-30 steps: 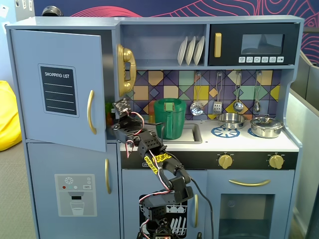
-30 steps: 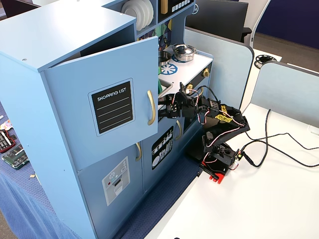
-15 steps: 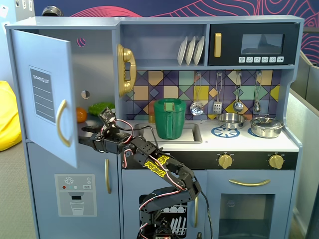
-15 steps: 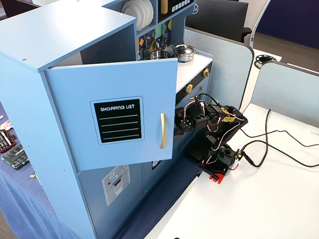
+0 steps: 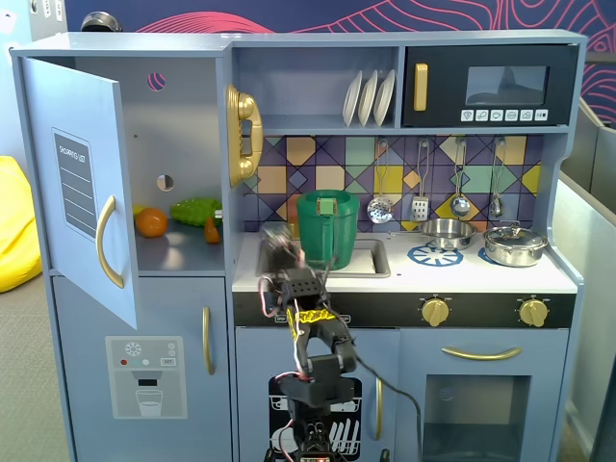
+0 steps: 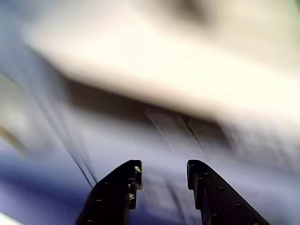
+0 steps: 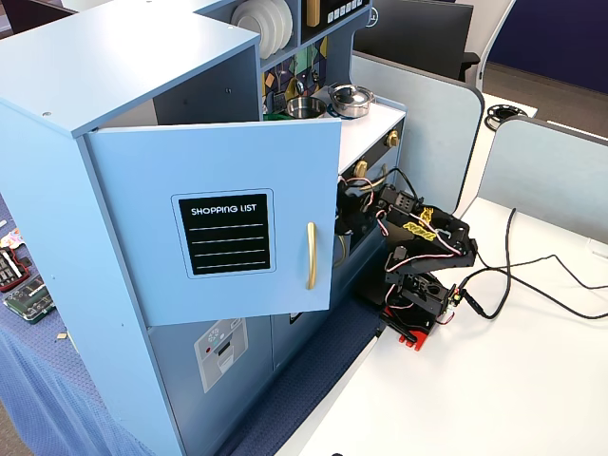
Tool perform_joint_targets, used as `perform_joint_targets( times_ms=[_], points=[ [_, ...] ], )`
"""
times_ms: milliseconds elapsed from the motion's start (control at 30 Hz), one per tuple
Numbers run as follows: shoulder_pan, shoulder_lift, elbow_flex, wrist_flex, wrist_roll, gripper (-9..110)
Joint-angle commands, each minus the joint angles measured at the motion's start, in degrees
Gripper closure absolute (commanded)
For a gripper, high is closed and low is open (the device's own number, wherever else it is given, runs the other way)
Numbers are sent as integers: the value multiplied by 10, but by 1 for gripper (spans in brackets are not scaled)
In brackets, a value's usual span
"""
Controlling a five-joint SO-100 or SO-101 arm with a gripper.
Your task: Open the left cabinet door
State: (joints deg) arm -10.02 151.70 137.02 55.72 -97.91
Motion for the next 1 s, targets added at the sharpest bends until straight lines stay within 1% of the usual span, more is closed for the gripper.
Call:
perform_joint_targets(
  times_ms=[0, 200, 467, 533, 700, 933, 967],
  points=[
    [108, 30, 84, 40, -11, 101],
    [123, 132, 240, 69, 35, 101],
    [148, 227, 342, 134, 72, 101],
    [146, 250, 346, 176, 75, 101],
    [132, 268, 346, 219, 113, 101],
    [140, 304, 346, 315, 87, 101],
    [140, 304, 346, 322, 103, 101]
  ],
)
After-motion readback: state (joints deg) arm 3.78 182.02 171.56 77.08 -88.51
